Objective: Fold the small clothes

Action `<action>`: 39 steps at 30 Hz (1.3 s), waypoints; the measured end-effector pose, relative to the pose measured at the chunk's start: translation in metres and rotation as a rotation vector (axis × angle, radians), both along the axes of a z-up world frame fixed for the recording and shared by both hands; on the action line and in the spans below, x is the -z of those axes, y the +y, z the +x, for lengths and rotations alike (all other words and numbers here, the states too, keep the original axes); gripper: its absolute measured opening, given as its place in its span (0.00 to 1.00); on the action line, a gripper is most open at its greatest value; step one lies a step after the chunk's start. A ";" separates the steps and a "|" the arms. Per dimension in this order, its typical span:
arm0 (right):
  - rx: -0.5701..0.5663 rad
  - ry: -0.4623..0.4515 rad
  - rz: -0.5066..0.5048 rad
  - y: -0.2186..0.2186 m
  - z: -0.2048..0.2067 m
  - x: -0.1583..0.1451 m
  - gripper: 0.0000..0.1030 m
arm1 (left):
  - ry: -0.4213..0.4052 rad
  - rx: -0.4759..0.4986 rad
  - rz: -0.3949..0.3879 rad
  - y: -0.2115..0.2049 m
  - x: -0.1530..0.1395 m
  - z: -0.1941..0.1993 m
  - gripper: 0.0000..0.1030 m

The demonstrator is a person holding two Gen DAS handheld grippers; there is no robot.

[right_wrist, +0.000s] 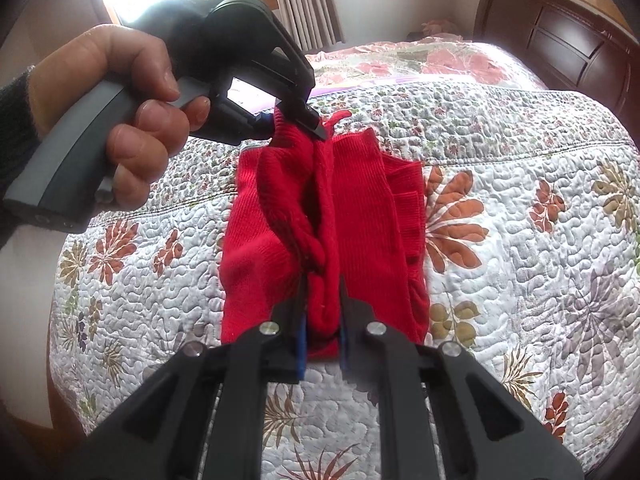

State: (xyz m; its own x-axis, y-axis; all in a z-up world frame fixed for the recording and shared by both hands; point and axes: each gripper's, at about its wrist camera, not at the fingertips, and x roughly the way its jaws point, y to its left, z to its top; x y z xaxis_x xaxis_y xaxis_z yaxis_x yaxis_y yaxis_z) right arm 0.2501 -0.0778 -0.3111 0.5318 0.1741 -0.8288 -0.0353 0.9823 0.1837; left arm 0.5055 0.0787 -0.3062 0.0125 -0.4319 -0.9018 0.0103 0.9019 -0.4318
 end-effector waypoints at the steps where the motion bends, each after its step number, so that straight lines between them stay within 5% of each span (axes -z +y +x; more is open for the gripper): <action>1: 0.003 0.005 0.002 -0.003 0.000 0.002 0.10 | 0.003 0.001 0.002 -0.003 0.002 0.000 0.12; 13: 0.001 0.060 0.048 -0.025 0.001 0.023 0.10 | 0.011 -0.022 0.040 -0.022 0.023 -0.004 0.12; 30: 0.061 0.191 0.375 -0.090 0.003 0.085 0.09 | -0.044 -0.054 0.247 -0.067 0.054 -0.010 0.12; 39: 0.061 0.249 0.470 -0.107 0.007 0.118 0.09 | -0.087 -0.043 0.237 -0.079 0.053 -0.007 0.27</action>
State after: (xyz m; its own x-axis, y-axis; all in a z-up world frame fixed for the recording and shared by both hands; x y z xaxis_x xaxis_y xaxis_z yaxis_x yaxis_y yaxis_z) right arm 0.2566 -0.1850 -0.4293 0.3500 0.5317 -0.7712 0.1199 0.7911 0.5998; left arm 0.4989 -0.0003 -0.3589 0.1086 -0.2063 -0.9724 -0.0023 0.9782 -0.2077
